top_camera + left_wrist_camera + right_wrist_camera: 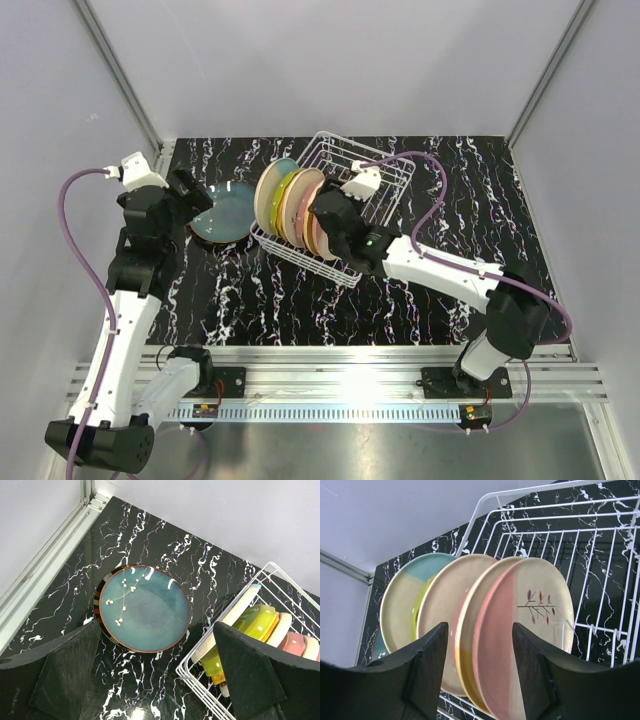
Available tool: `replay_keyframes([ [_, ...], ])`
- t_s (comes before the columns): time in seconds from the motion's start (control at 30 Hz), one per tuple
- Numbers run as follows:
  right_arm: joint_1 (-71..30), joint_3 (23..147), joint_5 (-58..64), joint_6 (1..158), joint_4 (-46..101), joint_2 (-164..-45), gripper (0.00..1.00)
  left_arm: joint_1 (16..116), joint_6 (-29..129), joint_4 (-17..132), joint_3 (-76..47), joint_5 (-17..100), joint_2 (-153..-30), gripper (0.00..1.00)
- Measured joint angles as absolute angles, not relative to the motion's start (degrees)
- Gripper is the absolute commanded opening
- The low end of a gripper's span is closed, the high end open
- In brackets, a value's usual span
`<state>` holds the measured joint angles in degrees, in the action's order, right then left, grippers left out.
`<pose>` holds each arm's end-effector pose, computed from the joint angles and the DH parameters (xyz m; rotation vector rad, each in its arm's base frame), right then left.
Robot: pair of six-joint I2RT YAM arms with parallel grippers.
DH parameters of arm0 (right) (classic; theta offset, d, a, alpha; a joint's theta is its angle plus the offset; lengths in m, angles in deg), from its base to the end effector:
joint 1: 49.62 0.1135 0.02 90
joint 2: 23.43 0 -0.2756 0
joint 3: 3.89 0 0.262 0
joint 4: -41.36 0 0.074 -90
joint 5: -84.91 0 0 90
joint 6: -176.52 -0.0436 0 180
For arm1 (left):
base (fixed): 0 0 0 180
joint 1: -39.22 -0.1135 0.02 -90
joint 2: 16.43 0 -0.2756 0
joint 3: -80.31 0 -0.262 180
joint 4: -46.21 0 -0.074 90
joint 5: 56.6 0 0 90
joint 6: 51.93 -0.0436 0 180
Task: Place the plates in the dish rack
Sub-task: Insert the plate into the dish rack, then grab a plate with the left arm
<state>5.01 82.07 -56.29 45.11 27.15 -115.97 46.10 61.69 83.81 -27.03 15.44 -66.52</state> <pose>0.2518 0.2961 0.3228 0.3660 1.7698 0.3302 0.1968 -0.0102 0.3955 -0.4799 1.7566 -0.0890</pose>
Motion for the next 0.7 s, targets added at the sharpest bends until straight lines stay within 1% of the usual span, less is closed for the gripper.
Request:
replay_keyframes([
  [0.2,4.94,82.23,-54.76,48.37,28.62,-114.79,0.61,46.07,61.69,83.81,-27.03,15.53,-67.22,0.99],
  [0.33,4.88,81.07,-51.87,51.36,29.49,-111.35,0.62,46.07,62.04,83.88,-27.03,15.48,-68.38,0.99],
  [0.47,4.83,76.39,-49.47,54.31,30.06,-104.12,0.63,44.89,63.13,83.90,-26.90,15.96,-71.77,0.99],
  [0.7,4.70,62.90,-49.18,55.95,29.12,-86.59,0.62,36.26,67.46,84.33,-26.90,22.46,-82.83,0.99],
])
